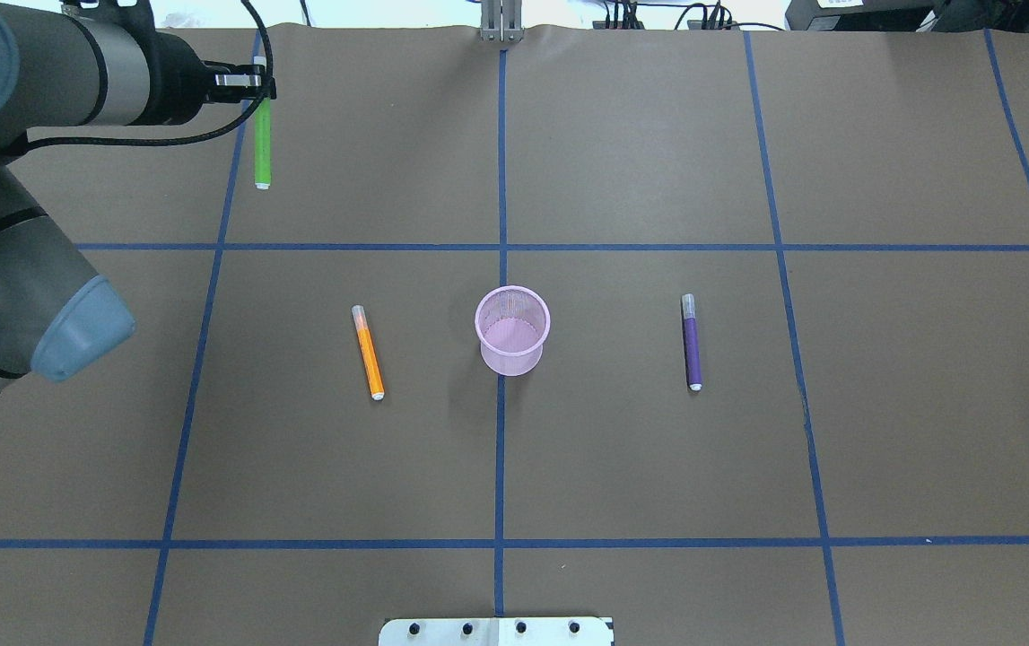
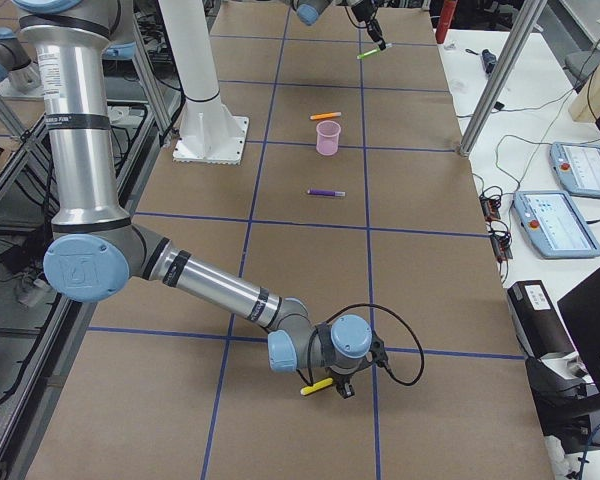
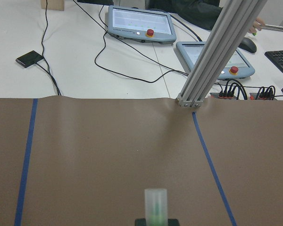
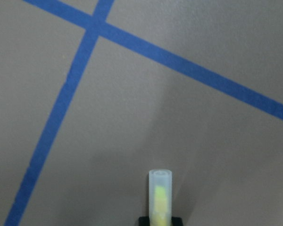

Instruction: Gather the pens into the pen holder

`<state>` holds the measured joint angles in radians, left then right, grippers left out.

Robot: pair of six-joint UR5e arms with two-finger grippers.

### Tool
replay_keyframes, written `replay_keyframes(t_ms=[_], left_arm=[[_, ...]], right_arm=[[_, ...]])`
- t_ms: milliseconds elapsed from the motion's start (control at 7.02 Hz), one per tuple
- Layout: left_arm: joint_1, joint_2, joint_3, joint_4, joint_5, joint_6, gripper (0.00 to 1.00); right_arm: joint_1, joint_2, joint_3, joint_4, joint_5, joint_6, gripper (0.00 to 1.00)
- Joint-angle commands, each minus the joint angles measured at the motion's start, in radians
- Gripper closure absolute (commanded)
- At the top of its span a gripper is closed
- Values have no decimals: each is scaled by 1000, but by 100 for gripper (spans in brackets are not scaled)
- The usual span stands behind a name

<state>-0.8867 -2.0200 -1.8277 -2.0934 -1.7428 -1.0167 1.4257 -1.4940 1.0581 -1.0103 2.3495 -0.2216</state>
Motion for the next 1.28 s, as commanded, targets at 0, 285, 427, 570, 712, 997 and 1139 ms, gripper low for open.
replay_keyframes(t_ms=[0,285,427,570,712,997,1139], left_arm=[[0,-14,-16,-4,20,0,100],[105,-14,-82,-14,156,-8,100],[215,-20,-114,-25,289,-13,100],[326,-54,-113,-60,428,-14,100],[374,-57,-99,-142,465,-14,100],[397,-74,50,-416,465,-16,100],[414,-83,153,-568,476,-16,100]], right_arm=[[39,31,63,-45,118,13,100],[82,66,156,-143,129,15,100],[88,83,189,-177,135,27,100],[91,101,216,-177,136,95,100],[91,109,235,-178,136,137,100],[91,112,269,-180,137,177,100],[91,113,290,-183,140,201,100]])
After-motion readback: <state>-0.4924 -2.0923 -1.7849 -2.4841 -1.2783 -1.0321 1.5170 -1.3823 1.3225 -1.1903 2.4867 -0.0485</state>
